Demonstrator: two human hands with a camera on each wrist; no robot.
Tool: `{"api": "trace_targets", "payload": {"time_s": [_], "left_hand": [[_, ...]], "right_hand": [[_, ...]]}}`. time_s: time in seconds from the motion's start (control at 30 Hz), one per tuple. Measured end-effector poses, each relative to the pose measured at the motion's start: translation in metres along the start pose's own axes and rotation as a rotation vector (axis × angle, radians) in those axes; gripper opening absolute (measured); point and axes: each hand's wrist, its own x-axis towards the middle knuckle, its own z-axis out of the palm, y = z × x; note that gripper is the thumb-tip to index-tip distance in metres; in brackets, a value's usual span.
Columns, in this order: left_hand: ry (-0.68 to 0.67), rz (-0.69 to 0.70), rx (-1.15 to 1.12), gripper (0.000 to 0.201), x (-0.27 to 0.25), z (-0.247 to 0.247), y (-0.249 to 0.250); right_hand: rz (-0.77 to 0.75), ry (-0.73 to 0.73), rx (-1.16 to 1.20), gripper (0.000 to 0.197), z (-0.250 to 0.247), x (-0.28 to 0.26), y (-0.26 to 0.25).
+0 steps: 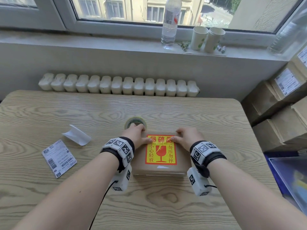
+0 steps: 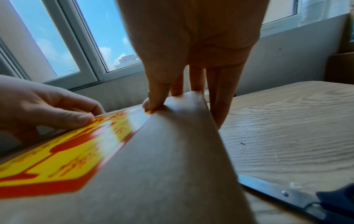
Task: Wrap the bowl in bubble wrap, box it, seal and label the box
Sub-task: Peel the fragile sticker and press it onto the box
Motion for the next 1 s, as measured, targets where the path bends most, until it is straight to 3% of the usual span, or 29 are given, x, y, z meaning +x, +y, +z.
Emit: {"api": "trace_targets", "payload": {"time_s": [0.1,0.27,0.57,0.63,0.73,0.83,1.0], "left_hand": [[-0.02,-0.019,0.034,0.06,0.005,0.0,0.004],[-0.05,0.001,0.081,0.055,0.01,0.003,0.007],[-0.052,-0.017,0.028,0.052,0.007,0.01,0.007],[-0.069,-0.025,0.011,0.063,0.007,0.012,0.006],[-0.104,-0.027,-0.007,0.097,0.006,0.013,0.004],[-0.164,0.007,-0.018,0.113,0.007,0.01,0.002],[-0.238,0.077,0.009,0.135,0.006,0.005,-0.003]], "right_hand": [[0.007,0.003,-0.083,0.051,0.001,0.002,-0.008],[-0.006,-0.056,-0.152,0.065,0.011,0.004,-0.021],[0.022,-0.021,-0.046,0.046,0.014,0.018,-0.016],[0.02,-0.028,-0.039,0.044,0.014,0.017,-0.013],[0.018,-0.044,-0.009,0.041,0.014,0.016,-0.008],[-0.021,-0.029,-0.001,0.049,0.017,0.014,-0.001],[-0.012,-0.062,0.147,0.104,0.019,0.001,0.013]]}}
